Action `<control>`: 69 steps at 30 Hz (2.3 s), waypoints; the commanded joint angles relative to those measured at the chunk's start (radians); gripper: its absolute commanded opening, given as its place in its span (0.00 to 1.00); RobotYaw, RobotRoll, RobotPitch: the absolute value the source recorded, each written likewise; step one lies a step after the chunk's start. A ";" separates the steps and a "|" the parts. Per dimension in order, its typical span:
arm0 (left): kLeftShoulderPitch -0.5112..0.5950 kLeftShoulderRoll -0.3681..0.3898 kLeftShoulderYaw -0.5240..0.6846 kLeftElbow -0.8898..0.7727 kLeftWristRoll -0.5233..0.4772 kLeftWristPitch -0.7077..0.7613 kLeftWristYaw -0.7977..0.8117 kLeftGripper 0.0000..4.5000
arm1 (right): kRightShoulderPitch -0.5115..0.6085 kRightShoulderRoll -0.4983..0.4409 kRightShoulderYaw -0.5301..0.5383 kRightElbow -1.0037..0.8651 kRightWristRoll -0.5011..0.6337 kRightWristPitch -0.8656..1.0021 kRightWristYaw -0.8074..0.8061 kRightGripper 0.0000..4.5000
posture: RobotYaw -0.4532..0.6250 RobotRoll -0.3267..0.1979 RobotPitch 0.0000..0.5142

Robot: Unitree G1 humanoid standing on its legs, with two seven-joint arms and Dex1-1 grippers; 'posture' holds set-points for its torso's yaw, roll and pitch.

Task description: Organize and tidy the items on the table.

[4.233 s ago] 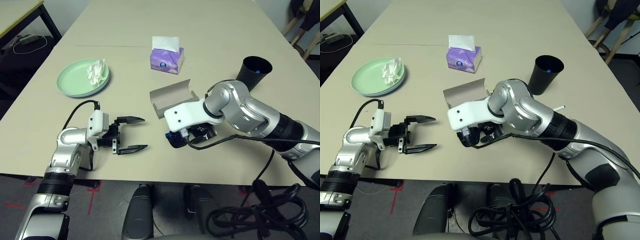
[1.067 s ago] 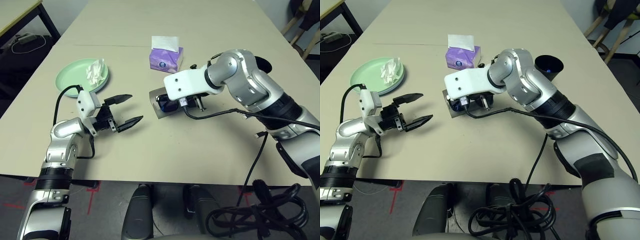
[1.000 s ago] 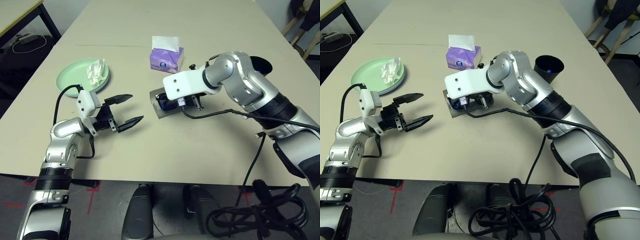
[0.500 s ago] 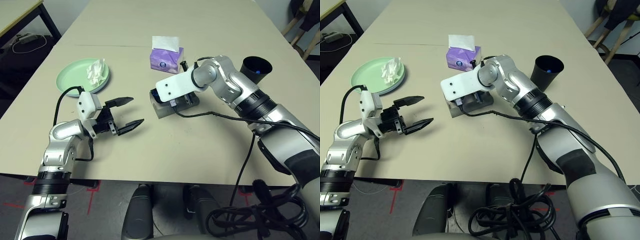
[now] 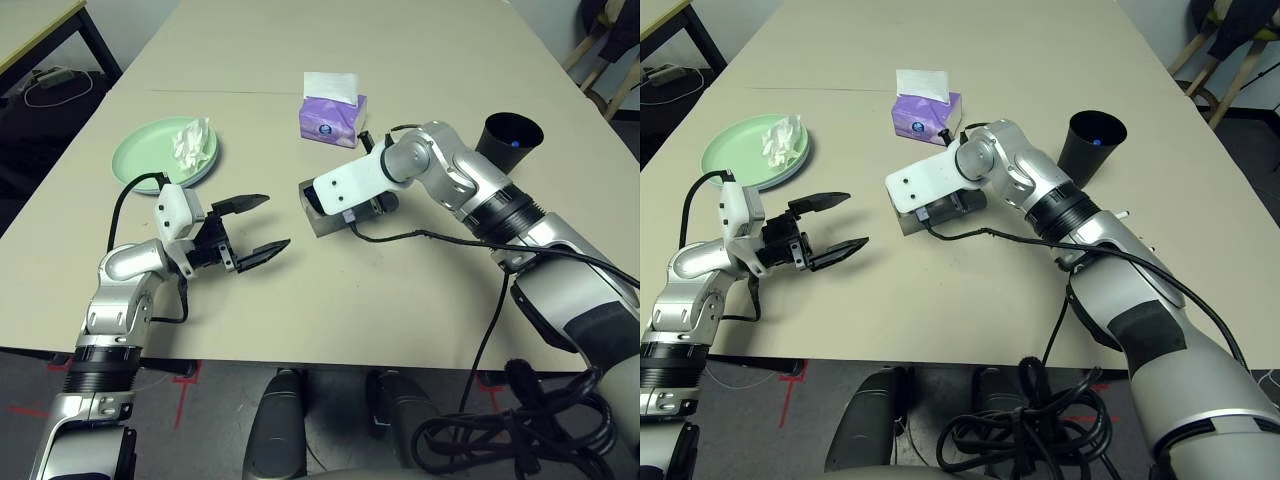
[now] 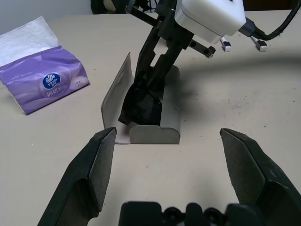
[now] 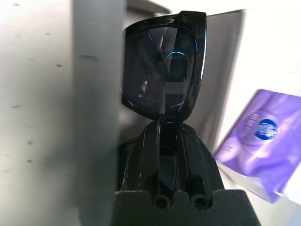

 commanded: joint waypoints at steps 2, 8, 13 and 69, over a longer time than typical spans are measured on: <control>0.002 0.006 0.000 -0.016 -0.002 0.001 0.004 1.00 | 0.018 -0.013 0.004 -0.038 0.008 0.010 0.068 0.08 | 0.60 0.62 0.27; -0.003 0.001 -0.001 -0.007 0.002 -0.008 0.010 1.00 | 0.006 -0.007 -0.013 -0.040 0.024 0.036 0.109 0.08 | 0.59 0.62 0.26; -0.015 0.001 -0.003 0.010 0.007 -0.019 0.009 1.00 | -0.007 -0.005 -0.014 -0.035 0.026 0.060 0.133 0.08 | 0.59 0.62 0.25; -0.359 -0.111 0.015 0.705 0.114 -0.244 0.067 1.00 | 0.741 0.015 -0.735 -0.106 0.836 -0.200 -0.011 0.99 | 0.46 0.62 0.23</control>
